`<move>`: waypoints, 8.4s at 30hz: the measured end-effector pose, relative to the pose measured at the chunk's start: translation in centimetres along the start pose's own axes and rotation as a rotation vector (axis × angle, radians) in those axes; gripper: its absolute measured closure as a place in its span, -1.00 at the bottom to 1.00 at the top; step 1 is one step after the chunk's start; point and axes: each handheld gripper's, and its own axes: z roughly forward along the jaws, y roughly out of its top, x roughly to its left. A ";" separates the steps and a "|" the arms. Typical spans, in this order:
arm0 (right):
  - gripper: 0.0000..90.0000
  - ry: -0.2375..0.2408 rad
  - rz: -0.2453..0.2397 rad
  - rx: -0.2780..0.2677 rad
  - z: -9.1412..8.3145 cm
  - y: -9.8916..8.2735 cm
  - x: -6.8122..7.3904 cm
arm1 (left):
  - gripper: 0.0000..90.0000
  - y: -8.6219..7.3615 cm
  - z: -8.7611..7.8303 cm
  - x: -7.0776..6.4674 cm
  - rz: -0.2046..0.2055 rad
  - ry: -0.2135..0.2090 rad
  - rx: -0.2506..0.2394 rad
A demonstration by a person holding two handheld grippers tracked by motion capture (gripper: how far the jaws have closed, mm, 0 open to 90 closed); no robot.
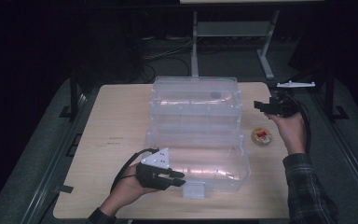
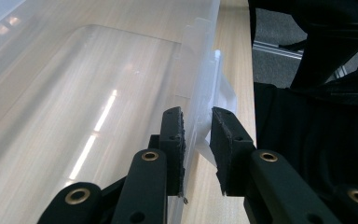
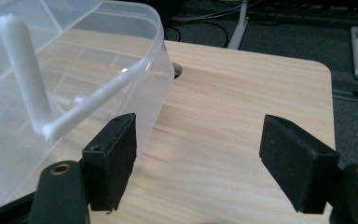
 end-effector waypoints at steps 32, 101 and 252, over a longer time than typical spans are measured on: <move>-0.67 0.038 -0.036 0.046 0.0 -5.7 0.4 | 0.65 0.0 0.0 0.0 -0.004 0.001 0.001; -0.56 -0.046 -0.092 0.197 4.6 -11.0 -1.1 | 0.64 0.0 0.0 -0.1 -0.006 0.004 -0.001; -0.55 0.438 -0.378 0.114 -9.8 -8.0 10.6 | 0.64 0.0 0.0 -0.1 -0.010 0.006 -0.004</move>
